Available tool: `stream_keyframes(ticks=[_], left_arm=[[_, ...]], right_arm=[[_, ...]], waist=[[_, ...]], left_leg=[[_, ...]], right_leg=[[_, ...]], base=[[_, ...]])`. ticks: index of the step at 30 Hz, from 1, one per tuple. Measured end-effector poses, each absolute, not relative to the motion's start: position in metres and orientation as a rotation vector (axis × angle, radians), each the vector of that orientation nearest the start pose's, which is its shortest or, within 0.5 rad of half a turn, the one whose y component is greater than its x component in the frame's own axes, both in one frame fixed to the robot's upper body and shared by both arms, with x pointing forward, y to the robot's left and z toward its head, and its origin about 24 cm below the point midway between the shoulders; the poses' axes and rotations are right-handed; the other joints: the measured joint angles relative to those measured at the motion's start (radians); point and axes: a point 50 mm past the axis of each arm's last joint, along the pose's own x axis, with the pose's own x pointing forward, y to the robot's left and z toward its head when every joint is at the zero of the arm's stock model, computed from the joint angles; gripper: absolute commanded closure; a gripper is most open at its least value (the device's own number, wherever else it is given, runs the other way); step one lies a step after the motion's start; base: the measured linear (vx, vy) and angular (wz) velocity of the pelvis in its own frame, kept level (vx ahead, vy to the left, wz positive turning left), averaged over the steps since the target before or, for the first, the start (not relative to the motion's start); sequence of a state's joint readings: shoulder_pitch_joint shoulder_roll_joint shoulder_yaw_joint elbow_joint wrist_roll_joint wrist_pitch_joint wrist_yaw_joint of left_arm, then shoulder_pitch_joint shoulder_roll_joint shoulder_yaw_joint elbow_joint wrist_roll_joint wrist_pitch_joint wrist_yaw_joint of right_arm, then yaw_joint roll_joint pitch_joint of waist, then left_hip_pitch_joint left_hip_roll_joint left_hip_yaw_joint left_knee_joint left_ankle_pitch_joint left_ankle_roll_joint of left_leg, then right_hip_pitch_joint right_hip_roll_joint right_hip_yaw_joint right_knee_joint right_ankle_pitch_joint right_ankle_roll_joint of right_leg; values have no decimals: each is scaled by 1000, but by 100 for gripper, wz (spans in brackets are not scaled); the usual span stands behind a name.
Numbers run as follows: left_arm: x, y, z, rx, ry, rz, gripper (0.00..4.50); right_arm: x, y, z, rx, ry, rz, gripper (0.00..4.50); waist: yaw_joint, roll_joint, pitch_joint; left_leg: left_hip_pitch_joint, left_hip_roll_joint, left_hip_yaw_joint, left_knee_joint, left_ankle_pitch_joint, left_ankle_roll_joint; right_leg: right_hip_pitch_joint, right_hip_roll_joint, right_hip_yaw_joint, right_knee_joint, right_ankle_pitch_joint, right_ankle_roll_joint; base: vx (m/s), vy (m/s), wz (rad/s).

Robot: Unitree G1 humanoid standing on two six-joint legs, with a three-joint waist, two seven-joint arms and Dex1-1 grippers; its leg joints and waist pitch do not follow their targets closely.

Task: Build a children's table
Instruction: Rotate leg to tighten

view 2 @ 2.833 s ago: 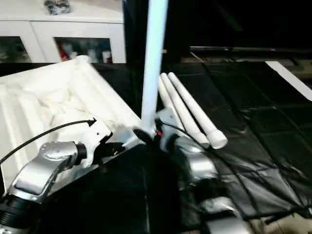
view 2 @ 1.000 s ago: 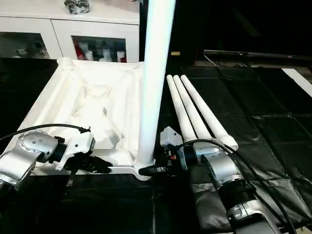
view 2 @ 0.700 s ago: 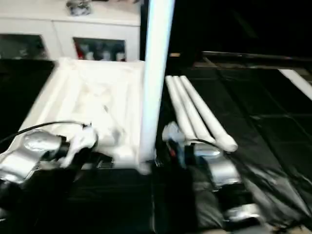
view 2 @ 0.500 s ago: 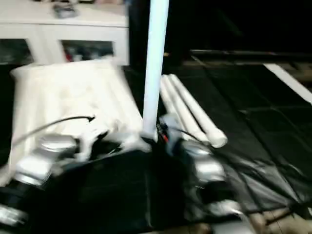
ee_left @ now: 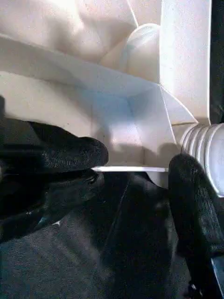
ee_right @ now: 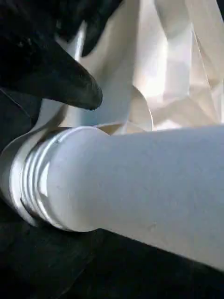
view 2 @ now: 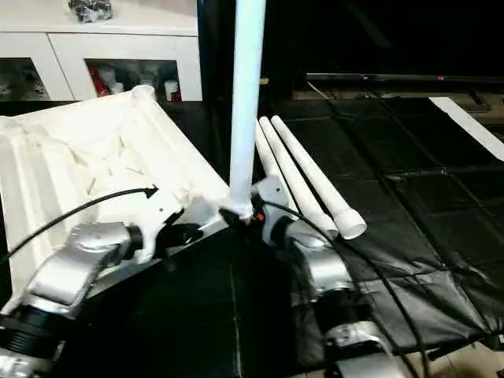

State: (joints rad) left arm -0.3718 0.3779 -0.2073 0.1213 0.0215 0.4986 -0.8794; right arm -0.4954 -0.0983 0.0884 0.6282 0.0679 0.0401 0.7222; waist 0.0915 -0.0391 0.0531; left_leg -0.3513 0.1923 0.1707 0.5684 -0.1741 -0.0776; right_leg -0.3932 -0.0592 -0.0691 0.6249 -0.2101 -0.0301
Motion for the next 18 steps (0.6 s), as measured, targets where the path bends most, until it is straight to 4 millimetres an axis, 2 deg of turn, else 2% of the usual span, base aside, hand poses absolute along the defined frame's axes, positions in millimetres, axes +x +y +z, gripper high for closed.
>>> stream_keyframes(ticks=[2,7,11,18], left_arm=[[293,148,59,360,467,-1001,450],[291,166,60,427,460,-1118,450],[287,175,61,448,473,-1223,450],[284,181,64,477,513,-1378,450]], right_arm=[[317,-103,30,-53,216,933,3],[310,-116,32,-96,236,1103,3],[303,-127,39,-106,250,1246,3],[296,-125,42,-116,258,1400,3]], waist=[[2,0,0],[4,0,0],[17,0,0],[37,-1,0]], left_leg=[[0,0,0,0,0,0],[0,0,0,1,0,0],[0,0,0,2,0,0],[0,0,0,3,0,0]], right_leg=[[0,0,0,0,0,0],[0,0,0,1,0,0],[1,0,0,1,0,0],[1,0,0,2,0,0]], base=[[0,0,0],[0,0,0],[0,0,0],[0,0,0]])
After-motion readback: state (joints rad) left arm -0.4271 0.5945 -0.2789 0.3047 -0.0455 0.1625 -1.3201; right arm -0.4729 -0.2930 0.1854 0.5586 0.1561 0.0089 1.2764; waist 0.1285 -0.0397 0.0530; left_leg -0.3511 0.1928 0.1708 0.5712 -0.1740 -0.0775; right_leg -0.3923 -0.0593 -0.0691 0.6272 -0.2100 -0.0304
